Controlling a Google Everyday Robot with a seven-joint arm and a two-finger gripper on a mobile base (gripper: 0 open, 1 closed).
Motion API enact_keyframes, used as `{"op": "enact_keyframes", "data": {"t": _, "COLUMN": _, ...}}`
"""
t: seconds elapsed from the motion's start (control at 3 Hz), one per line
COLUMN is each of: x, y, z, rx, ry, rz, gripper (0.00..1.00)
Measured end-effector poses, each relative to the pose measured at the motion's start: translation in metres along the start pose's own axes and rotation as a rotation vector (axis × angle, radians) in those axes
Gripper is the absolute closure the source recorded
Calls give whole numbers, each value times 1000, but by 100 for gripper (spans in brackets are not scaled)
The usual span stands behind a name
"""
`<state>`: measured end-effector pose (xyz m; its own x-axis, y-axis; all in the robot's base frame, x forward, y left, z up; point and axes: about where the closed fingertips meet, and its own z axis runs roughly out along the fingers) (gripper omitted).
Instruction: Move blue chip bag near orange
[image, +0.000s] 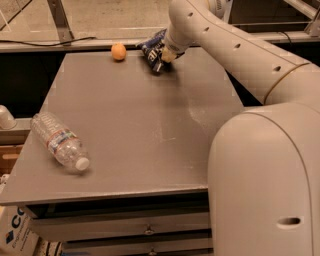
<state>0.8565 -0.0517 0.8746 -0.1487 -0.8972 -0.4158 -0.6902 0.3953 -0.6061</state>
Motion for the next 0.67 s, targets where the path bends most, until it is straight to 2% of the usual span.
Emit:
{"op": "enact_keyframes", "data": {"t": 0.33, "x": -3, "y": 7, "z": 6, "rx": -13, "ry": -3, "rz": 5, "gripper": 100}}
{"op": "enact_keyframes", "data": {"t": 0.67, "x": -8, "y": 15, "z": 10, "rx": -36, "ry": -8, "rz": 14, "gripper": 84}}
